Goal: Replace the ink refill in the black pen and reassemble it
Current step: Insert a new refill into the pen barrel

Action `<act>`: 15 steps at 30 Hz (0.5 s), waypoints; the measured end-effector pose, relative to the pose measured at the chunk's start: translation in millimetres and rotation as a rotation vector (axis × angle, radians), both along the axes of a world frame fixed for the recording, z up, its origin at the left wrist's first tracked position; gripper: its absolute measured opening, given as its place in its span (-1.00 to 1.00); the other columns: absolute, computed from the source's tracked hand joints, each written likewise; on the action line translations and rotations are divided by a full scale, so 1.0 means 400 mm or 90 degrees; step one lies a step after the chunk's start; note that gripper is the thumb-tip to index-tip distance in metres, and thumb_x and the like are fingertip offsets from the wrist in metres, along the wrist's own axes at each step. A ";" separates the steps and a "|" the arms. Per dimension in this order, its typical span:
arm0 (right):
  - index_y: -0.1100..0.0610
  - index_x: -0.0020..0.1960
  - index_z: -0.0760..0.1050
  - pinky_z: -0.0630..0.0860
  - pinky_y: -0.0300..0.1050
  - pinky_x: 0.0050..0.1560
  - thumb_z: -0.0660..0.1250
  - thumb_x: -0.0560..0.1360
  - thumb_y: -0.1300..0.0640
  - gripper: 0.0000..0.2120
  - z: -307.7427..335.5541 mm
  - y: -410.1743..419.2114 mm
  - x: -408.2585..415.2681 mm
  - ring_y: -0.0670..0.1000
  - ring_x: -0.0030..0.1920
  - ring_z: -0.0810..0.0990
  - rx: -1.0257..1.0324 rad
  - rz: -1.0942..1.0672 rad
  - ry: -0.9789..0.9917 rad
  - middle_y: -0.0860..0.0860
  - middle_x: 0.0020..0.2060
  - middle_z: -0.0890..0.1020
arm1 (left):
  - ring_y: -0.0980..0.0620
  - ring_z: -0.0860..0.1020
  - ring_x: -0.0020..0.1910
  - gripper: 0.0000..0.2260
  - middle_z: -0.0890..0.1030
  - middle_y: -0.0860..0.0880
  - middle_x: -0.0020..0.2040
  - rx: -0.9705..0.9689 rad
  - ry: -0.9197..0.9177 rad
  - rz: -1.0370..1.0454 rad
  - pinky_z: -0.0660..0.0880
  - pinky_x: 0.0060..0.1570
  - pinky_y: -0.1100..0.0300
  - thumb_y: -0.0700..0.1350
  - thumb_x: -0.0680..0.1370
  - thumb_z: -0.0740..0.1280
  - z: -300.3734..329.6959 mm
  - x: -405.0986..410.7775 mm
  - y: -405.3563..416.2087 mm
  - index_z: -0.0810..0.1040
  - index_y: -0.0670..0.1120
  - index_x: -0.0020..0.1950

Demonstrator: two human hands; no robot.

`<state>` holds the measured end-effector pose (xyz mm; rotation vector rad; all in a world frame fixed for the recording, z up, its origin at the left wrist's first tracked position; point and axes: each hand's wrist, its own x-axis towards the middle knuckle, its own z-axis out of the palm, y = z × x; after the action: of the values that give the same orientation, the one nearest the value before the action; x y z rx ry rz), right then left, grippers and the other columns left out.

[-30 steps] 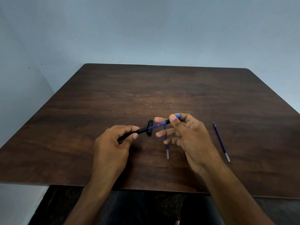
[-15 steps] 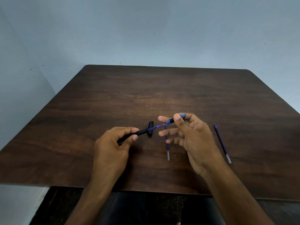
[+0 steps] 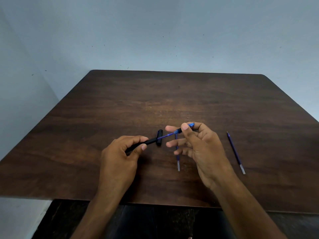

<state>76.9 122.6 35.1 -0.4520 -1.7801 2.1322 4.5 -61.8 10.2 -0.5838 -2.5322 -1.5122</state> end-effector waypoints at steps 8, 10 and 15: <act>0.16 0.17 0.42 0.66 -0.09 -0.26 0.26 0.64 0.07 -0.82 0.001 -0.003 -0.001 0.14 -0.16 0.76 0.015 -0.021 0.004 -0.03 -0.01 0.78 | 0.22 0.61 0.01 -0.76 0.66 0.26 -0.06 -0.002 0.006 0.001 0.49 0.08 0.26 -0.18 0.47 0.49 0.001 0.001 0.001 0.68 0.17 0.00; 0.16 0.16 0.42 0.66 -0.09 -0.26 0.26 0.64 0.07 -0.82 0.001 0.000 0.001 0.14 -0.16 0.76 0.022 -0.034 0.007 -0.04 -0.01 0.78 | 0.23 0.60 0.02 -0.75 0.66 0.26 -0.06 -0.002 0.004 0.003 0.49 0.09 0.24 -0.18 0.47 0.49 0.000 0.002 -0.001 0.68 0.19 -0.01; 0.17 0.18 0.41 0.64 -0.05 -0.23 0.25 0.65 0.07 -0.81 0.001 -0.006 0.003 0.18 -0.13 0.76 0.019 -0.029 0.001 -0.04 -0.01 0.78 | 0.24 0.60 0.01 -0.77 0.66 0.27 -0.07 0.004 -0.009 0.001 0.50 0.09 0.24 -0.17 0.47 0.49 0.001 0.004 0.000 0.70 0.16 0.00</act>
<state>78.3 120.0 35.4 -0.4789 -1.7808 2.0724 6.0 -61.8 10.6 -0.5726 -2.5364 -1.5278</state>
